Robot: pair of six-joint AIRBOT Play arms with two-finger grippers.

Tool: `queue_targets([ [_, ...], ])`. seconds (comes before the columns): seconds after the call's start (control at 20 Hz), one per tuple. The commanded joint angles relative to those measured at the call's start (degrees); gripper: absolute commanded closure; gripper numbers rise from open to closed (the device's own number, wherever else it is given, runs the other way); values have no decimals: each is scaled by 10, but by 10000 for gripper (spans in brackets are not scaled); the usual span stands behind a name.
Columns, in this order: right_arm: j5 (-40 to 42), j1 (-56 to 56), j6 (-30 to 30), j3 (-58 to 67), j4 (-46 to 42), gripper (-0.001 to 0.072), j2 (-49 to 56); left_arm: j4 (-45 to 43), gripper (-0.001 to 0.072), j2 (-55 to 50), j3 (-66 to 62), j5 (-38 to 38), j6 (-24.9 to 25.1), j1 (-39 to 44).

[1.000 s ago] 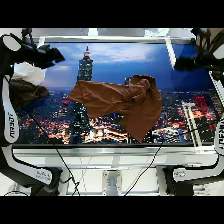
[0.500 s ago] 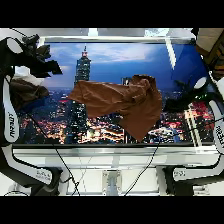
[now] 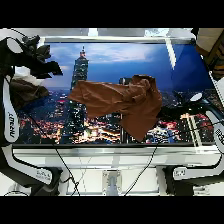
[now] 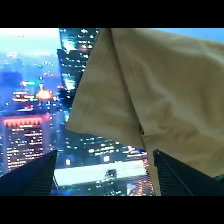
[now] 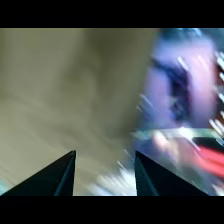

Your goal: Fold the shirts.

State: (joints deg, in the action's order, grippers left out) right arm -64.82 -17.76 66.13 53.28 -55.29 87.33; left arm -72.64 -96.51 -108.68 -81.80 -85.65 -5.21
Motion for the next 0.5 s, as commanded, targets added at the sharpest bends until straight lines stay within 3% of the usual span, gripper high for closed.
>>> queue_targets([
  [0.0,62,-1,-31,-21,93,273,2,9,16,0,0,-3,0,0],
  [0.15,68,-1,-22,-22,90,288,2,9,17,0,0,-4,0,0],
  [0.35,64,-1,-15,-22,91,645,2,5,16,-1,0,-3,0,-1],
  [0.45,52,-1,-17,-22,94,684,2,4,16,-6,1,-4,-2,-1],
])
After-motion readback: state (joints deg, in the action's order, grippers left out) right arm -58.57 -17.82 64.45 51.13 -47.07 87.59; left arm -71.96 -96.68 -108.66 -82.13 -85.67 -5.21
